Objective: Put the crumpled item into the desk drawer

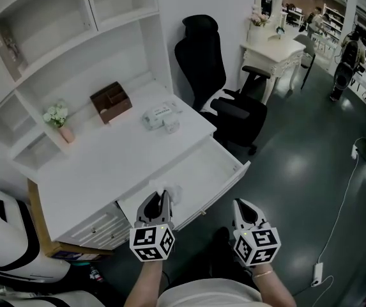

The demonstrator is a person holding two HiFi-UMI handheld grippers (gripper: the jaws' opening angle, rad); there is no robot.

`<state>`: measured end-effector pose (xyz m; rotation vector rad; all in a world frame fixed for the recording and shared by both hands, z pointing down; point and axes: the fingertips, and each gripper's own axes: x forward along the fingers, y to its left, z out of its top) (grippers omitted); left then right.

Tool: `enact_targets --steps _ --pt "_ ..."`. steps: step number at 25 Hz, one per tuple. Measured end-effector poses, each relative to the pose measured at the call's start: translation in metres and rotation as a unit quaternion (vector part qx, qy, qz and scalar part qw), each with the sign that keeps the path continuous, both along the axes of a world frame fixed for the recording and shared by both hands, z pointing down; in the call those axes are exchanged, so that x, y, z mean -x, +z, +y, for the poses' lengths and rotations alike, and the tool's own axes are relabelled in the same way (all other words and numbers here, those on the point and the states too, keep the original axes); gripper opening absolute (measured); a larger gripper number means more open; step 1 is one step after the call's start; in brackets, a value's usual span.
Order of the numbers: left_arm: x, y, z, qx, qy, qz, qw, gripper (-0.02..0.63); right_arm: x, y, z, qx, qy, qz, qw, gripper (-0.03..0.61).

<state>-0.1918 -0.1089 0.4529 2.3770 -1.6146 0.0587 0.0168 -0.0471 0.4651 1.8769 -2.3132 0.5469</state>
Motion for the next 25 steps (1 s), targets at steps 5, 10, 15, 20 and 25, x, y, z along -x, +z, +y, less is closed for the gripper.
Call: enact_targets --steps 5,10,15,20,25 --pt "0.003 -0.002 -0.015 -0.004 -0.009 -0.008 0.9999 0.046 0.003 -0.006 -0.022 -0.012 -0.011 -0.002 1.000 0.002" --pt "0.000 -0.001 -0.037 -0.005 -0.014 -0.014 0.9998 0.046 -0.003 -0.003 -0.046 -0.011 -0.015 -0.007 1.000 0.002" --pt "-0.011 -0.001 -0.062 -0.002 -0.015 -0.017 0.9997 0.046 -0.012 0.000 -0.072 -0.005 -0.022 -0.008 1.000 0.002" --pt "-0.024 -0.003 -0.088 -0.006 -0.017 -0.019 0.9997 0.046 -0.023 -0.004 -0.101 -0.009 -0.026 -0.009 1.000 0.002" --pt "-0.033 -0.007 -0.110 -0.007 -0.023 -0.017 0.9996 0.046 -0.032 -0.003 -0.123 -0.005 -0.034 -0.010 0.999 0.002"
